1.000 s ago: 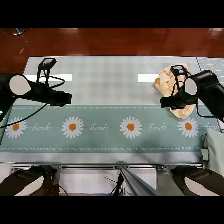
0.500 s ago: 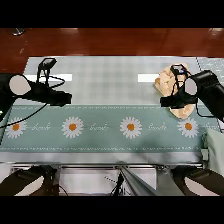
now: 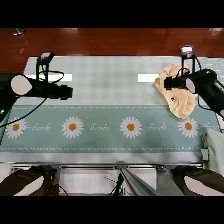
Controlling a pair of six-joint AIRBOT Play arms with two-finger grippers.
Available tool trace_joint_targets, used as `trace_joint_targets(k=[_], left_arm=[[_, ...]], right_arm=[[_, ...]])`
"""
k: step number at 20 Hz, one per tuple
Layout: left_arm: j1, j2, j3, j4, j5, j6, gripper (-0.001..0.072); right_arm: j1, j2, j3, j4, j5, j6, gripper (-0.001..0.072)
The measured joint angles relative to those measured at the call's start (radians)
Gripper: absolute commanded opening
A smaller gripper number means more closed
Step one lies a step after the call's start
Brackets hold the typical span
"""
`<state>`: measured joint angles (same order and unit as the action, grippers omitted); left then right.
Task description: Fold the shirts.
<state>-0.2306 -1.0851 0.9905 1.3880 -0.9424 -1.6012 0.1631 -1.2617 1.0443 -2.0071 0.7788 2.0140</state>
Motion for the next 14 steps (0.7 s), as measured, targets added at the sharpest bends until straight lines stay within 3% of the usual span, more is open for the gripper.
trace_joint_targets(k=[4, 8, 9, 11, 14], left_arm=[[0.001, -0.032, 0.0, 0.001, 0.189, -0.001, 0.0703], [0.001, -0.066, 0.0, 0.003, 0.265, -0.001, 0.0702], [0.001, -0.072, 0.0, 0.003, 0.268, -0.001, 0.0702], [0.002, -0.078, 0.001, 0.004, 0.262, 0.001, 0.0701], [0.014, -0.068, 0.034, 0.036, 0.154, 0.02, 0.0701]], right_arm=[[-0.178, -0.167, 0.092, -0.006, -0.097, 0.079, 0.0628], [-0.291, -0.318, 0.179, 0.102, -0.044, 0.004, 0.0589], [-0.304, -0.344, 0.19, 0.127, -0.021, -0.022, 0.0476], [-0.322, -0.381, 0.205, 0.195, 0.038, -0.091, 0.002], [-0.334, -0.399, 0.267, 0.351, 0.143, -0.26, 0.0021]])
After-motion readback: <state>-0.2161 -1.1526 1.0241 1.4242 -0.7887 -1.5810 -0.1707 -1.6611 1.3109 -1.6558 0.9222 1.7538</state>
